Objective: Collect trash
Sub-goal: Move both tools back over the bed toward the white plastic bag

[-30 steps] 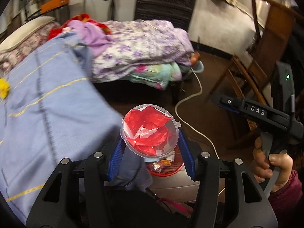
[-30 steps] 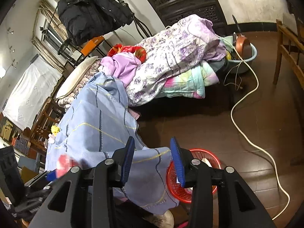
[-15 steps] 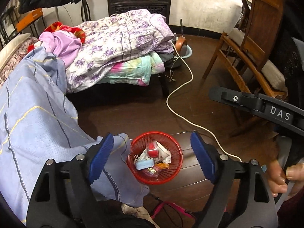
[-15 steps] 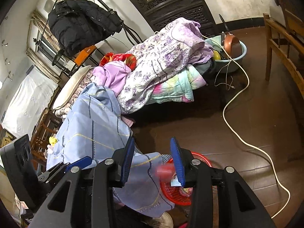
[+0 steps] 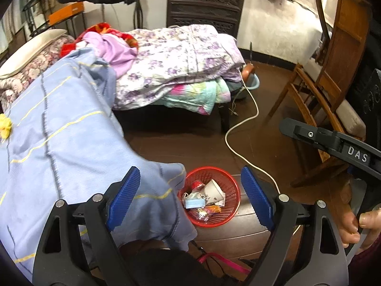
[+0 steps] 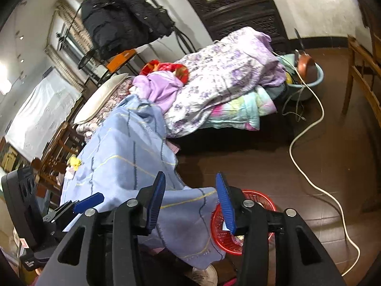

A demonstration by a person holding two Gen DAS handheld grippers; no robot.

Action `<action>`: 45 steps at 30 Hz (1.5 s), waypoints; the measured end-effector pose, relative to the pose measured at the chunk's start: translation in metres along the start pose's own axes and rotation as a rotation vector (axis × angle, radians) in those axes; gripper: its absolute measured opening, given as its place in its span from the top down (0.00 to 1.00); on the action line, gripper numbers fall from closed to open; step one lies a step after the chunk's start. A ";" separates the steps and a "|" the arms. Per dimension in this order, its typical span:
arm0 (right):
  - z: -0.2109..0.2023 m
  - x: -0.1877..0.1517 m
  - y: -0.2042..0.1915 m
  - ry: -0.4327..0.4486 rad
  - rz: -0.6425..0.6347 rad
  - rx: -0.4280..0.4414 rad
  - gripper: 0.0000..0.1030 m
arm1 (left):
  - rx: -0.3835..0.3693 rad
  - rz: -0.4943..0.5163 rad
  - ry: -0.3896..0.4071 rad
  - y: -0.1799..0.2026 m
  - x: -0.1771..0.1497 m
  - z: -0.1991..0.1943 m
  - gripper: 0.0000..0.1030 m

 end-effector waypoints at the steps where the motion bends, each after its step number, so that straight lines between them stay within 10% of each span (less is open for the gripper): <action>1: -0.001 0.000 -0.007 0.002 -0.013 0.004 0.56 | 0.003 -0.007 0.010 -0.004 0.000 -0.005 0.19; 21: 0.012 -0.007 -0.128 -0.049 -0.207 0.081 0.48 | 0.054 -0.229 0.132 -0.113 -0.009 -0.067 0.14; 45: 0.109 -0.040 -0.277 -0.067 -0.530 0.102 0.43 | 0.370 -0.507 0.237 -0.337 -0.008 -0.121 0.13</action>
Point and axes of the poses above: each gripper's, at about its wrist camera, not at the fingertips, and z roughly the way its jaws point, y to its right, x to its top, the point moved 4 cm from there along z, roughly the way its jaws point, and after that the axes turned 12 degrees about -z, right-handed, at the moved point
